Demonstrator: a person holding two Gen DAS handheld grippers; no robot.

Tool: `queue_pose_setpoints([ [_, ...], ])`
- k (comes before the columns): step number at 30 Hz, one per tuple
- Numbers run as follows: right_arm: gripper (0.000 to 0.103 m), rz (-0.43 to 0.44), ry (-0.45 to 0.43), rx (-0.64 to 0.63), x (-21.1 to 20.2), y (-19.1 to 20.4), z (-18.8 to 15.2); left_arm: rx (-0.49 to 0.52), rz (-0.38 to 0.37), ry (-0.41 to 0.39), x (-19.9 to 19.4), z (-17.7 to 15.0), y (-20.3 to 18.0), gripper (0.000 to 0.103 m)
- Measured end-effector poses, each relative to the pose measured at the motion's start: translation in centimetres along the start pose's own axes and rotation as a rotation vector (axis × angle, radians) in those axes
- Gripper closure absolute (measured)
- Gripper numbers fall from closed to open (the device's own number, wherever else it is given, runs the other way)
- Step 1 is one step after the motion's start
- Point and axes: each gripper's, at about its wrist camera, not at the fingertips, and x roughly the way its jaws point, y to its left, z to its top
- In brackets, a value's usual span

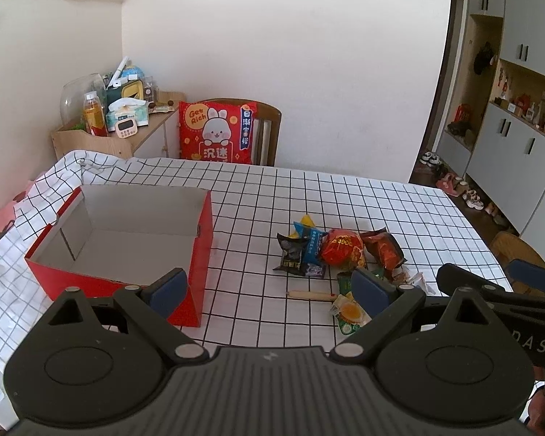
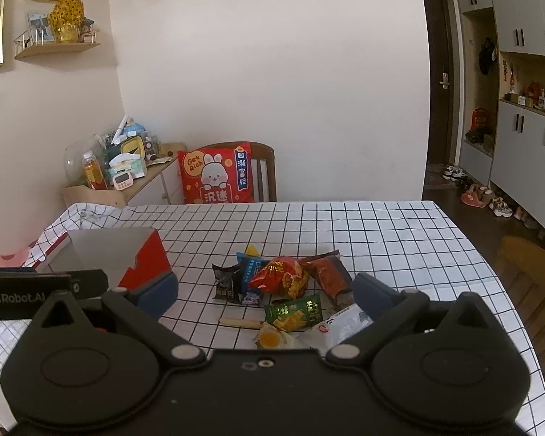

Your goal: Organize snacks

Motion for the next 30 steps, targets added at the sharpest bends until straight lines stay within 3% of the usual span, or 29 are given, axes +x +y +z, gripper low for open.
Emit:
queue_pose_setpoints([
  [17,0.000,-0.015,0.020,-0.010,1.8,-1.0,0.2,0.016,-0.001,0.037,2.8,0.4,-1.0,0.006],
  [30,0.004,-0.019,0.123,0.018,5.4,-4.2,-0.9,0.036,-0.035,0.152,8.1,0.1,-3.5,0.006],
])
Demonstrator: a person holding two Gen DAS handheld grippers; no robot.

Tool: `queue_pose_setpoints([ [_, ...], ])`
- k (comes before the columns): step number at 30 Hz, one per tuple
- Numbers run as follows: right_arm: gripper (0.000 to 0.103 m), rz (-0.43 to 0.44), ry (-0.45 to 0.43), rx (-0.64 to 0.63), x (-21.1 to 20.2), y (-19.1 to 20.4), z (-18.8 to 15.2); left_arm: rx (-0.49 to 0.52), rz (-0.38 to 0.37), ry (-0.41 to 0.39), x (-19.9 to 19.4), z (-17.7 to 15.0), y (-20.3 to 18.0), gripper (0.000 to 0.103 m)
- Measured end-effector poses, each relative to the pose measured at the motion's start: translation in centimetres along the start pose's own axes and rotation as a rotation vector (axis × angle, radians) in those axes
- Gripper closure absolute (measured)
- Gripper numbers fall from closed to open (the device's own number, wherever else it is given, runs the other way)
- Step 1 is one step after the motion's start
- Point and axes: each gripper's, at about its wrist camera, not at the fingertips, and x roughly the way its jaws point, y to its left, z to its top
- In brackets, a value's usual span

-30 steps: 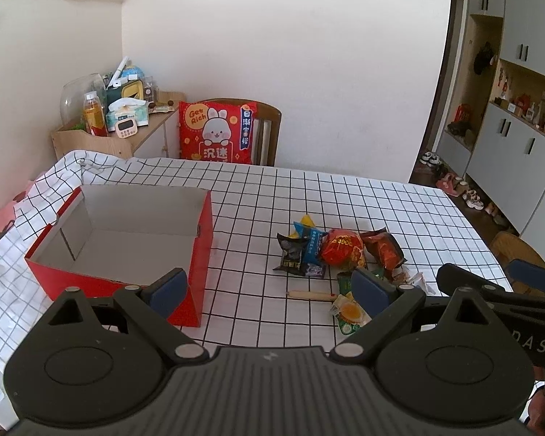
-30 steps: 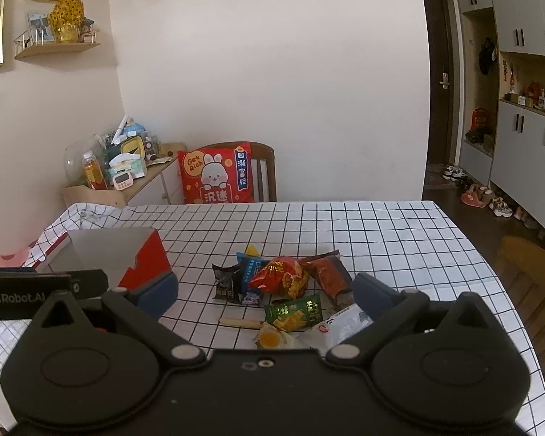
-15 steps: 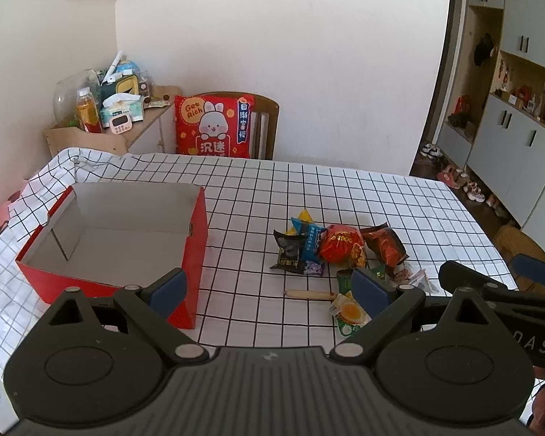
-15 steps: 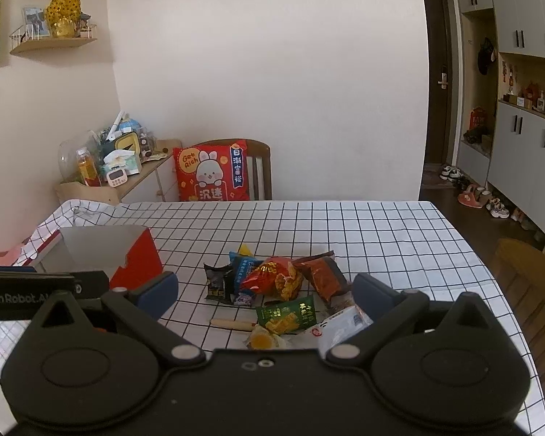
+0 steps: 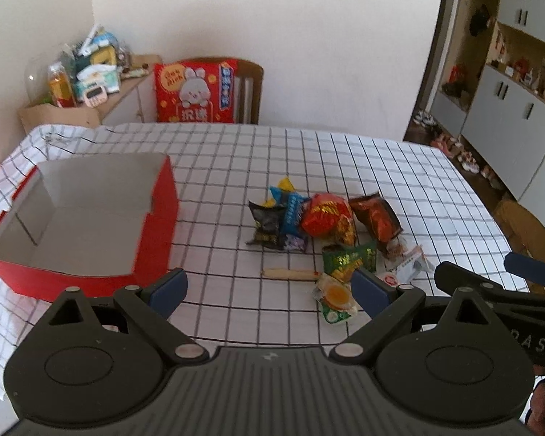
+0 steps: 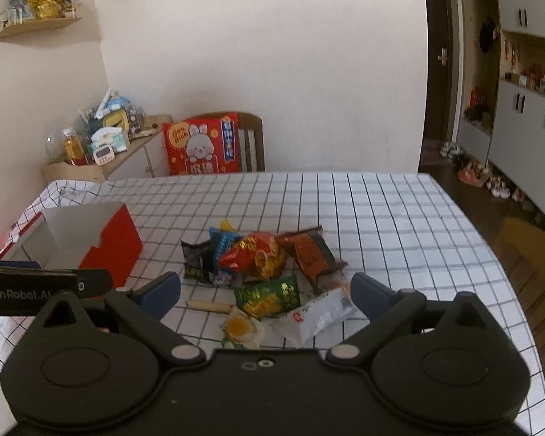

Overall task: Organize snacks
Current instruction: 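Grasp the cream-wrapped bun with the left tool while the right tool grasps the white bar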

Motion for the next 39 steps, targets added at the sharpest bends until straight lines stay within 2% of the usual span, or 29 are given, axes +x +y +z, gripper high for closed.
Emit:
queue_pose_setpoints([
  [6,0.011,-0.025,0.059,0.052,2.5,-2.9,-0.5,0.001,-0.017,0.065,3.2,0.2,-1.5,0.006],
  [9,0.016,-0.044,0.117,0.092,4.3,-4.5,-0.6,-0.011,-0.021,0.107,5.1,0.1,-2.4,0.006],
  [15,0.021,-0.049,0.206,0.199,8.0,-6.9,-0.2,-0.075,-0.019,0.210,9.7,0.2,-3.5,0.006],
  [19,0.025,-0.035,0.250,0.257,10.1,-7.6,0.1,-0.137,-0.005,0.272,12.5,0.4,-4.0,0.014],
  [25,0.033,-0.025,0.303,0.304,13.1,-7.9,0.5,-0.214,-0.015,0.353,15.6,0.1,-4.6,0.017],
  [31,0.044,-0.040,0.376,0.380,15.4,-8.4,0.3,-0.209,0.012,0.396,17.7,-0.7,-5.7,0.027],
  [33,0.046,-0.046,0.391,0.384,16.1,-8.4,0.2,-0.210,0.010,0.400,18.1,-0.9,-5.9,0.027],
  [39,0.053,-0.047,0.427,0.389,17.4,-8.5,-0.4,-0.233,0.001,0.429,19.2,-1.0,-6.0,0.038],
])
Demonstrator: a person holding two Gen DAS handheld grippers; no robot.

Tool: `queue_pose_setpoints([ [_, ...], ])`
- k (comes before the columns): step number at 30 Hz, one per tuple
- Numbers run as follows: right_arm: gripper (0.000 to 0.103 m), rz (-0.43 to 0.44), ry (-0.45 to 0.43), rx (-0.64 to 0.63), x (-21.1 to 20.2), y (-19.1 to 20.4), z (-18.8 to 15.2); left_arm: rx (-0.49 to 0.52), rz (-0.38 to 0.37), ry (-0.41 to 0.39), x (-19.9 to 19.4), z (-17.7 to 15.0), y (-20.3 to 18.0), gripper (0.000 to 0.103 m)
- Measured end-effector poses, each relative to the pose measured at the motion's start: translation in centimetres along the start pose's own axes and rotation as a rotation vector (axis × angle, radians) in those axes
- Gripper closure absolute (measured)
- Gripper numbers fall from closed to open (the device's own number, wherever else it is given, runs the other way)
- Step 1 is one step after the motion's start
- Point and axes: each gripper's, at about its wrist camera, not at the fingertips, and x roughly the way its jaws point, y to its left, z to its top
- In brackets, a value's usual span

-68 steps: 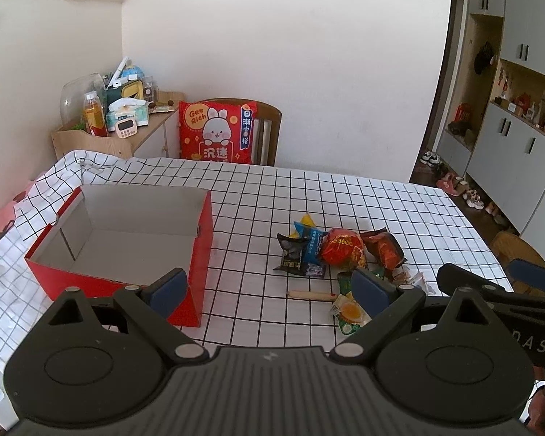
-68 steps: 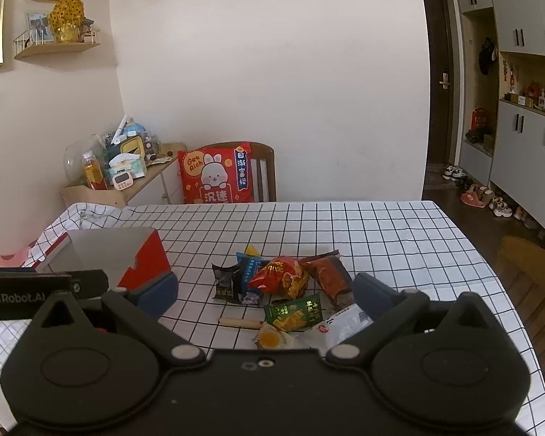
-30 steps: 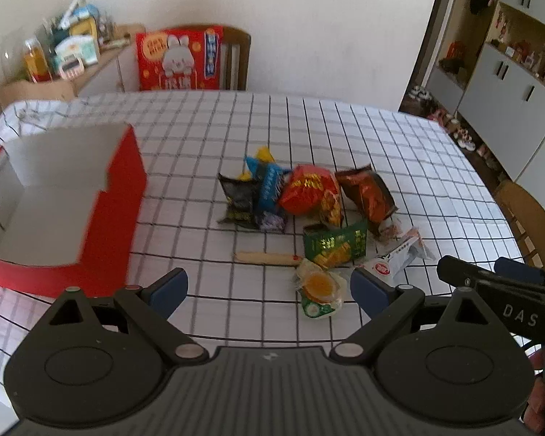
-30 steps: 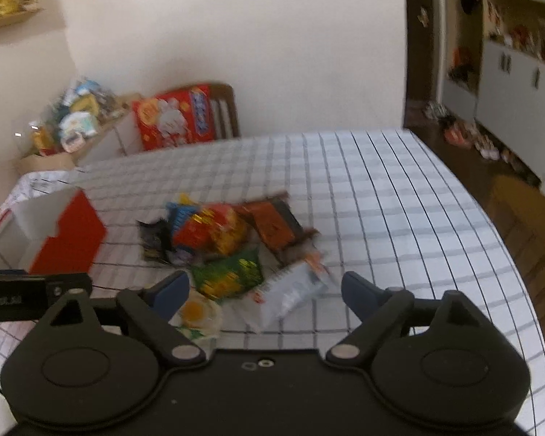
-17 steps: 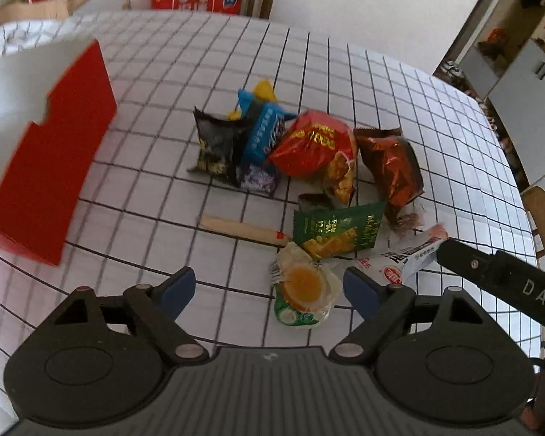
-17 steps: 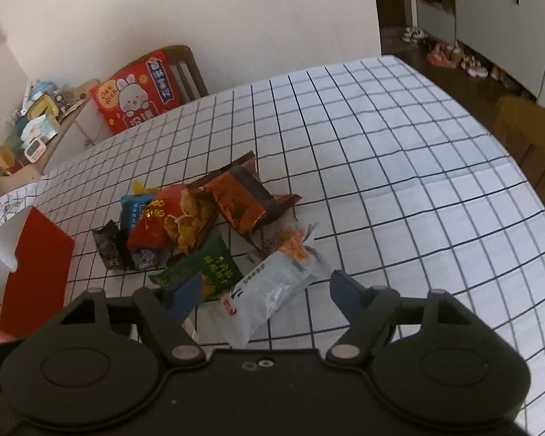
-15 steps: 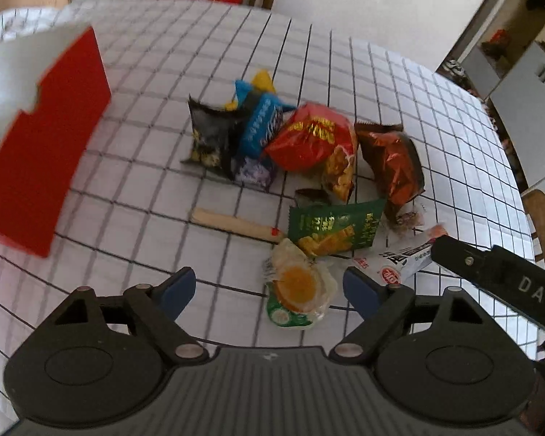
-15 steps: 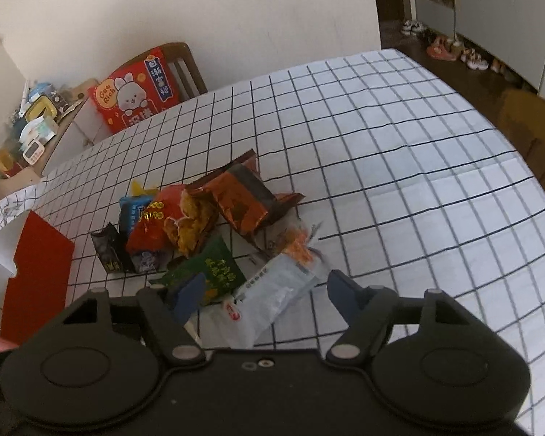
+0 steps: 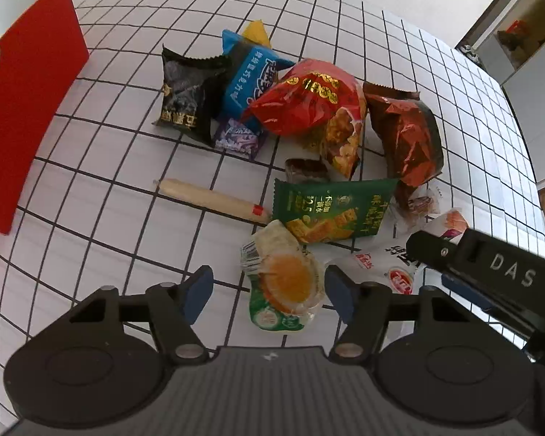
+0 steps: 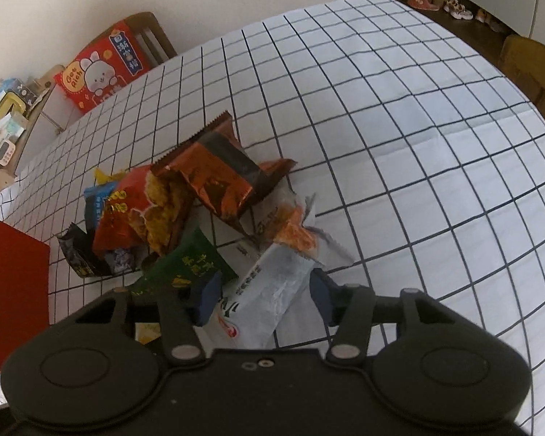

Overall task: Organize snacks
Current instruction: 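Grasp the cream-wrapped bun with the left tool while the right tool grasps the white bar, then carry the bun and white bar over the red box with both tools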

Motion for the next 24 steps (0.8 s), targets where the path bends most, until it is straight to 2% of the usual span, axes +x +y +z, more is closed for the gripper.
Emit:
queue_pose_setpoints([
  [5,0.065,0.022,0.009,-0.007,0.0,-0.2,-0.2,-0.015,-0.030,0.024,0.8,0.1,0.1,0.052],
  [7,0.072,0.034,0.007,-0.014,-0.2,-0.3,-0.3,-0.015,-0.036,0.028,0.9,0.0,0.0,0.062],
  [9,0.078,0.043,0.005,-0.021,-0.5,-0.3,-0.4,-0.010,-0.046,0.027,1.0,-0.1,-0.1,0.068],
  [14,0.092,0.067,0.008,-0.036,-0.8,-0.6,-0.7,-0.004,-0.037,0.017,1.0,-0.3,-0.3,0.069],
  [24,0.098,0.089,-0.007,-0.091,-2.3,-1.5,-1.7,-0.018,-0.019,0.005,-0.6,-1.7,0.8,0.069],
])
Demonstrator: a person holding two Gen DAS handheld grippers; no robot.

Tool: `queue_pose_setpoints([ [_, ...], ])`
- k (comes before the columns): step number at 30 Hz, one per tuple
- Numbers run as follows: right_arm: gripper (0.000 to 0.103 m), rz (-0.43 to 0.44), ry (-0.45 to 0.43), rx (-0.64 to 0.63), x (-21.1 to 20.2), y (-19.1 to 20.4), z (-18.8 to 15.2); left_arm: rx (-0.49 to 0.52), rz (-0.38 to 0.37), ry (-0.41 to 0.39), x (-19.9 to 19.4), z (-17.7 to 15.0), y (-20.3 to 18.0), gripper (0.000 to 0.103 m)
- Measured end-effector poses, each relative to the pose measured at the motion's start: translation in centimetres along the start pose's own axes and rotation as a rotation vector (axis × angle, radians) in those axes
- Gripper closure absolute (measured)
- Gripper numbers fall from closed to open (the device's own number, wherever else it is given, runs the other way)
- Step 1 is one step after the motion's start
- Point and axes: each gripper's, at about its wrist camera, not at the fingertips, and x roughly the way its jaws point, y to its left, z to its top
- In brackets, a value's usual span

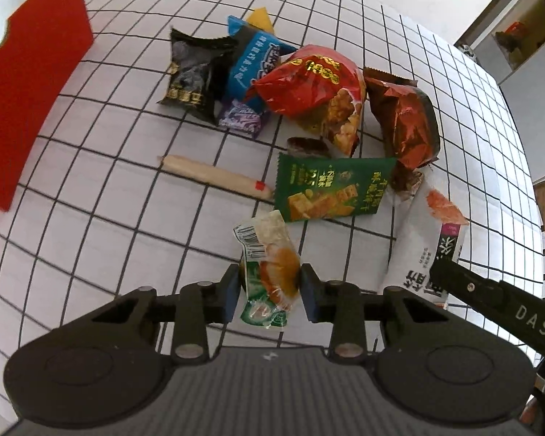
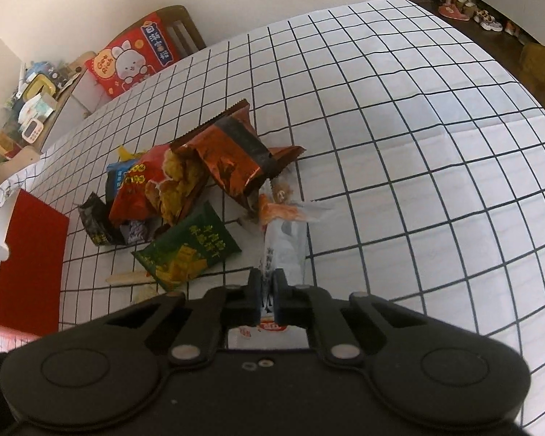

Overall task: Organize snacks
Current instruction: 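Carry the bun and white bar over the red box with both tools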

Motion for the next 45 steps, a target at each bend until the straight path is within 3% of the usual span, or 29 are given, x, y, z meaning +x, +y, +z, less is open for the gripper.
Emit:
queue_pose_setpoints([
  [12,0.100,0.088,0.002,-0.109,-3.5,0.8,-1.6,-0.061,-0.006,-0.032,-4.1,-1.8,3.3,0.069],
  [21,0.100,0.164,-0.006,-0.191,-6.1,4.4,-2.1,-0.040,-0.009,-0.080,-8.5,-2.0,6.5,0.069],
  [34,0.100,0.267,-0.046,-0.312,-7.5,15.1,-1.8,-0.068,-0.021,-0.176,-14.8,1.3,14.6,0.069],
  [45,0.100,0.315,-0.083,-0.394,-5.9,25.4,-1.7,-0.095,0.039,-0.256,-18.0,5.9,22.6,0.069],
])
